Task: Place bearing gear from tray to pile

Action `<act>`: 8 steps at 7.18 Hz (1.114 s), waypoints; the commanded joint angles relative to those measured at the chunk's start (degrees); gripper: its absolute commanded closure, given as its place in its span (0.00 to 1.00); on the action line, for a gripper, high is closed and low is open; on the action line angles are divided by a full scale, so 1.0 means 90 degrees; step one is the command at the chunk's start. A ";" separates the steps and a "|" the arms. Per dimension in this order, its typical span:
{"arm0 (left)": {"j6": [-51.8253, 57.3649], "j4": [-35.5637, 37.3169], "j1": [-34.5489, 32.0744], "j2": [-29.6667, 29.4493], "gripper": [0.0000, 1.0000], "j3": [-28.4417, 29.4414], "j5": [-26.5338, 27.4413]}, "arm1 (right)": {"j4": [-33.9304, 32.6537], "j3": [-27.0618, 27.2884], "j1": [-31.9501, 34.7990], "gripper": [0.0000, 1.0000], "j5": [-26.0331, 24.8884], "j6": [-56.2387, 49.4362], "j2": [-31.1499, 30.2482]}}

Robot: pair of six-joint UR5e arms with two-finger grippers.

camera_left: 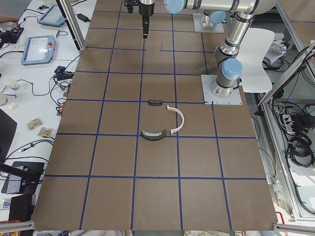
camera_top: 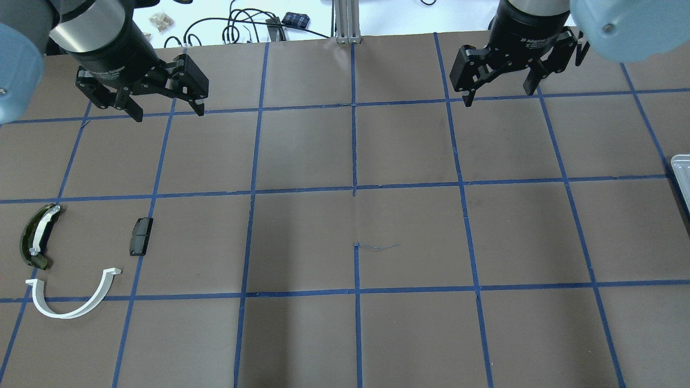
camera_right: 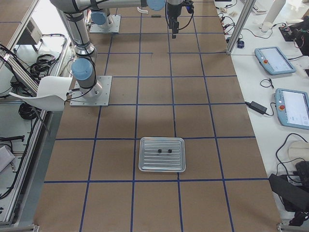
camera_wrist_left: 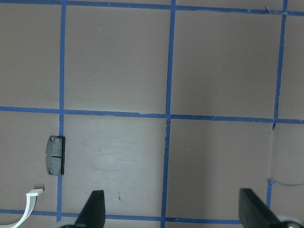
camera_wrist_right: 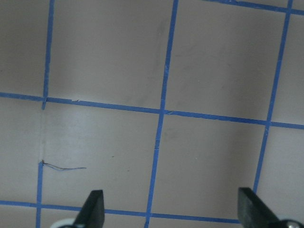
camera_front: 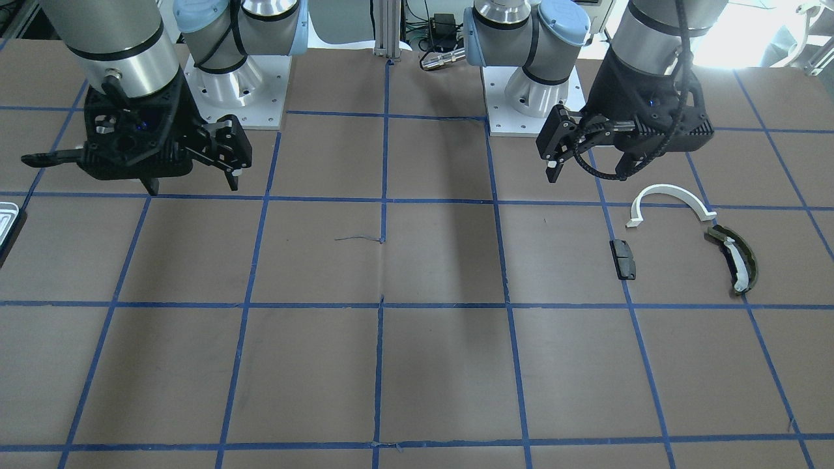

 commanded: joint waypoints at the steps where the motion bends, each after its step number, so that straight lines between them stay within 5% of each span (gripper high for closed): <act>1: -0.0007 -0.0002 -0.0003 0.0038 0.00 -0.0025 0.0061 | 0.0066 -0.0056 -0.0933 0.00 0.0000 -0.0262 -0.0013; 5: -0.0016 -0.0012 -0.0013 0.0077 0.00 -0.0073 0.0022 | -0.0138 0.0225 -0.3294 0.01 -0.0058 -0.3597 0.0394; 8: -0.0007 -0.0002 -0.0003 0.0087 0.00 -0.0006 -0.0007 | -0.1872 0.0822 -0.4996 0.01 0.0020 -0.5594 0.1565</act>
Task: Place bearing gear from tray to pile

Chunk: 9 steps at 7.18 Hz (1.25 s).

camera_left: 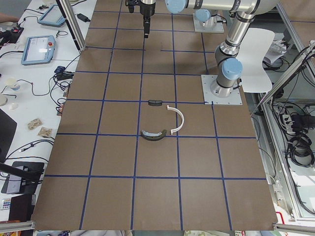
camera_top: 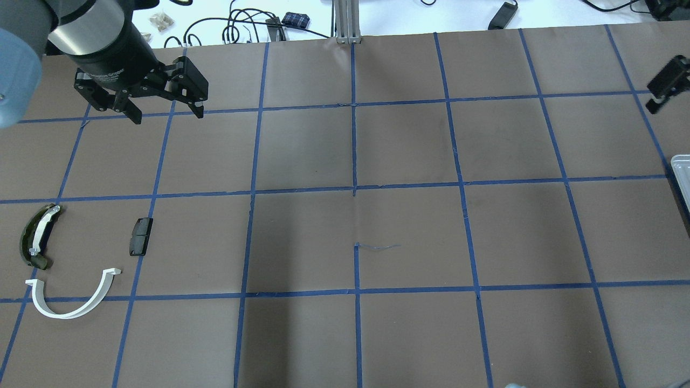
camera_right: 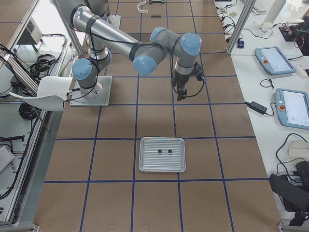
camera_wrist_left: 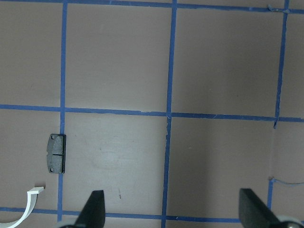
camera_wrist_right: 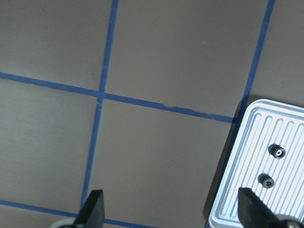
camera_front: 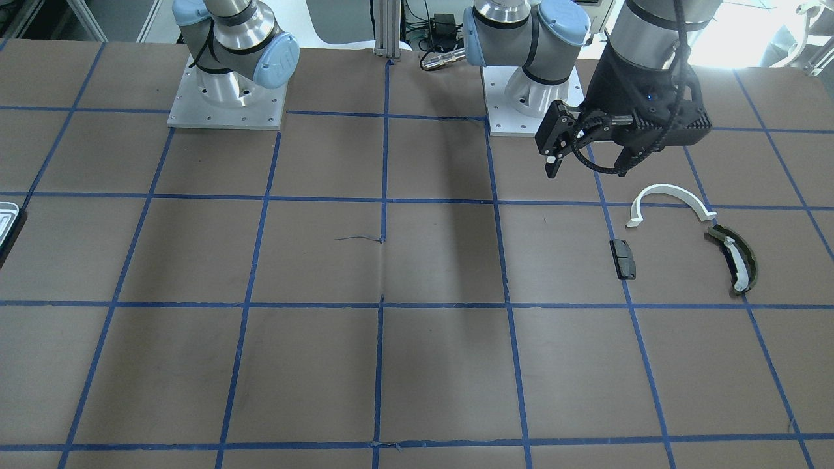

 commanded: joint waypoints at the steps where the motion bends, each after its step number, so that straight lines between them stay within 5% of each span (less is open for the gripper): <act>1: 0.0004 0.0004 0.0003 -0.0044 0.00 0.0099 0.0002 | -0.1081 0.0237 -0.1127 0.10 0.0031 -0.1155 0.0841; 4: 0.0004 0.0004 -0.0007 0.0014 0.00 0.0041 0.0031 | -0.1885 0.0354 -0.2055 0.13 0.0031 -0.2088 0.1516; 9: 0.0004 0.0004 -0.0007 0.0023 0.00 0.0031 0.0041 | -0.2823 0.0880 -0.2049 0.14 0.0041 -0.2205 0.1900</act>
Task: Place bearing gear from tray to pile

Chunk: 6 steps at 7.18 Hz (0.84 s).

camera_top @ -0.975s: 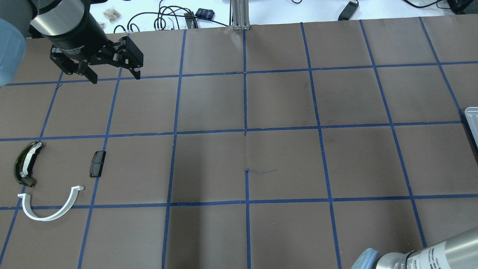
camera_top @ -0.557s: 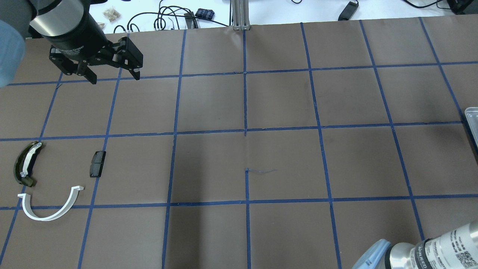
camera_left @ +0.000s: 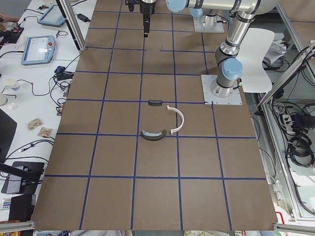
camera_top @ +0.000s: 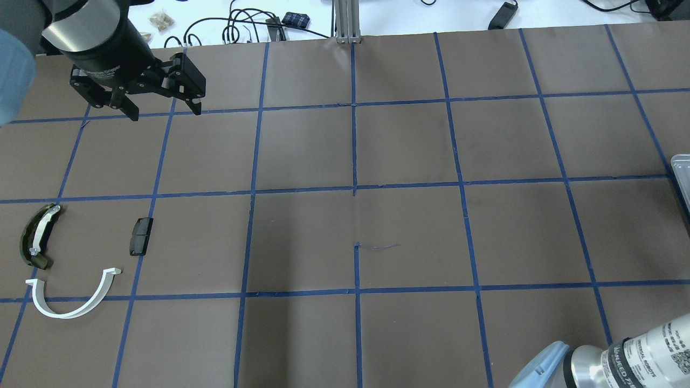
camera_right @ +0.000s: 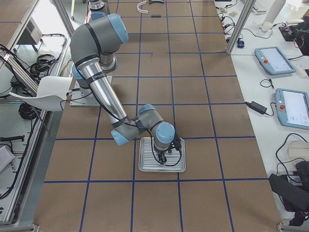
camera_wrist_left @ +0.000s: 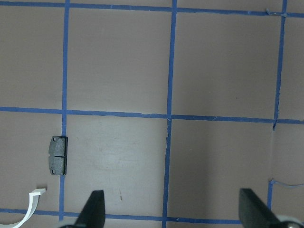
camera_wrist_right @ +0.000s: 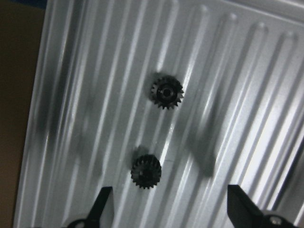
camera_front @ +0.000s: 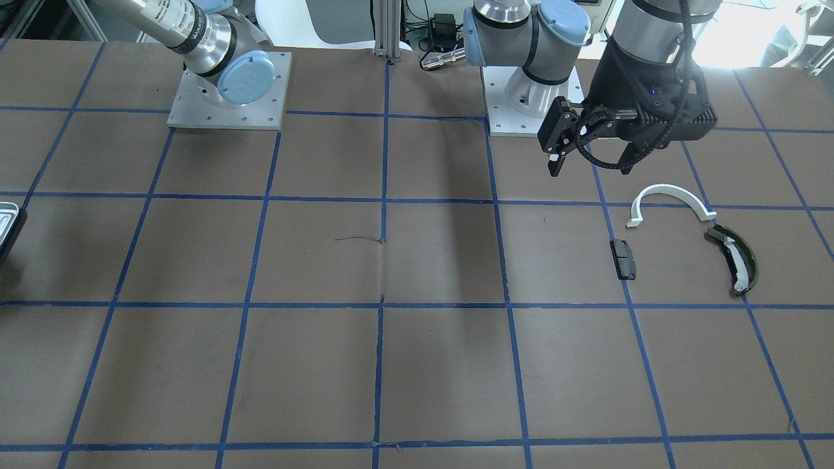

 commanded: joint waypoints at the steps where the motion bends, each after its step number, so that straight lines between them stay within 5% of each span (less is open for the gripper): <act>1: 0.0000 0.0000 -0.0004 0.0002 0.00 -0.0005 0.0001 | -0.0376 0.0283 0.0041 0.14 -0.0002 0.0021 -0.0042; 3: 0.0000 0.0000 -0.0004 0.0002 0.00 0.0005 0.0001 | -0.0486 0.0285 0.0051 0.23 -0.0002 -0.0028 -0.0022; 4: 0.0019 0.0000 0.0006 0.0002 0.00 0.0014 0.0011 | -0.0486 0.0285 0.0051 0.49 -0.0002 -0.0009 -0.0023; 6: 0.0020 0.0000 -0.0004 0.0021 0.00 -0.0025 0.0011 | -0.0486 0.0294 0.0061 0.80 0.0008 0.0040 -0.0033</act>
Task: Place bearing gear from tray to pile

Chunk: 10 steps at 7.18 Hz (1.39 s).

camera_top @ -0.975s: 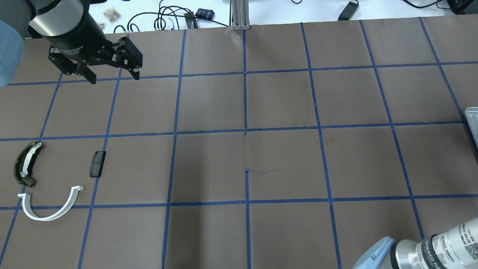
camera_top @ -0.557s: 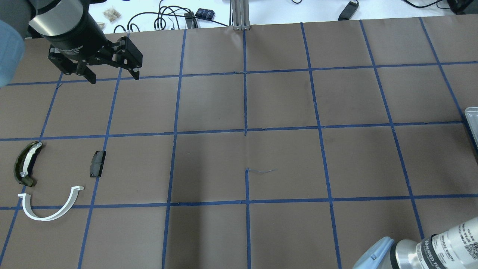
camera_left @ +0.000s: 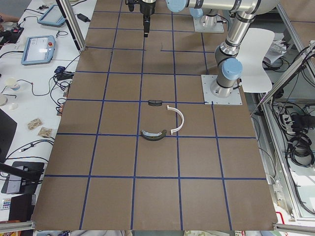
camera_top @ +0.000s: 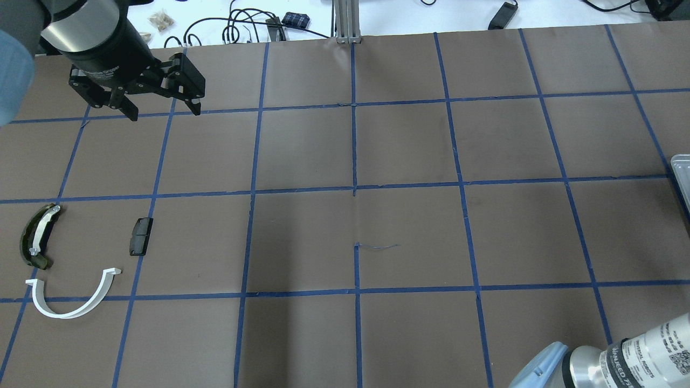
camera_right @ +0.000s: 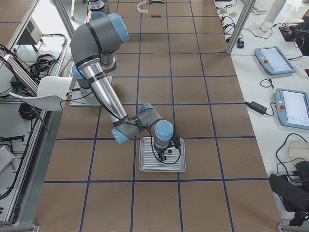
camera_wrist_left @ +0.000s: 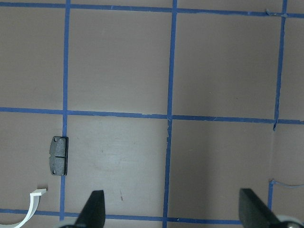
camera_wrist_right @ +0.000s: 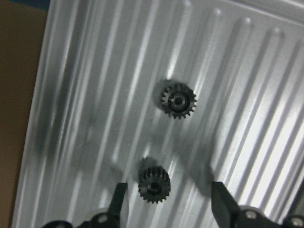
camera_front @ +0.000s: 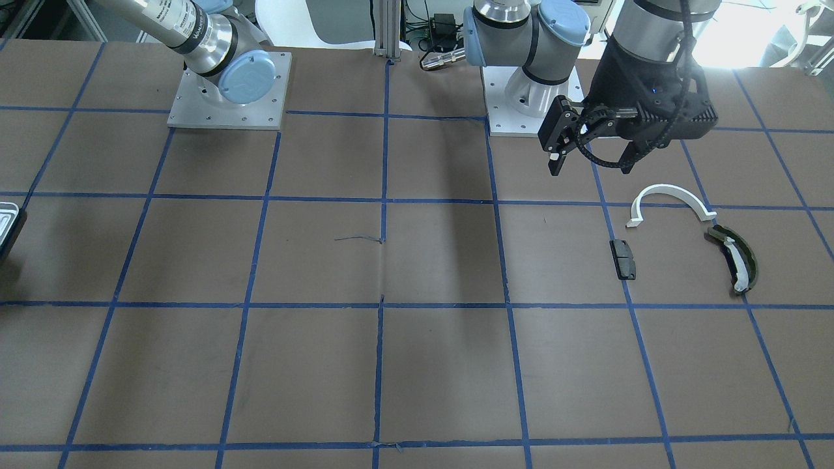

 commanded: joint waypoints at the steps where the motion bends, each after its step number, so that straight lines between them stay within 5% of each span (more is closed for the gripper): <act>1: 0.0002 0.0000 -0.0003 0.0006 0.00 -0.0011 0.0001 | 0.0055 0.0007 0.0065 0.89 0.0008 0.0045 -0.0010; 4: 0.0129 0.0010 0.0036 -0.0013 0.00 0.0047 0.0001 | 0.0114 -0.0128 0.0260 0.98 0.0201 -0.0042 -0.0301; 6: 0.0129 0.0010 0.0026 -0.0013 0.00 0.0038 0.0011 | 0.0794 -0.0169 0.0571 0.97 0.0759 -0.0004 -0.1314; 8: 0.0129 0.0010 0.0027 -0.0013 0.00 0.0018 0.0011 | 0.1178 -0.0169 0.1932 0.92 0.0682 0.0334 -0.2242; 10: 0.0129 0.0010 0.0027 -0.0013 0.00 0.0018 0.0011 | 0.1723 -0.0159 0.3855 0.92 0.0671 0.3096 -0.2384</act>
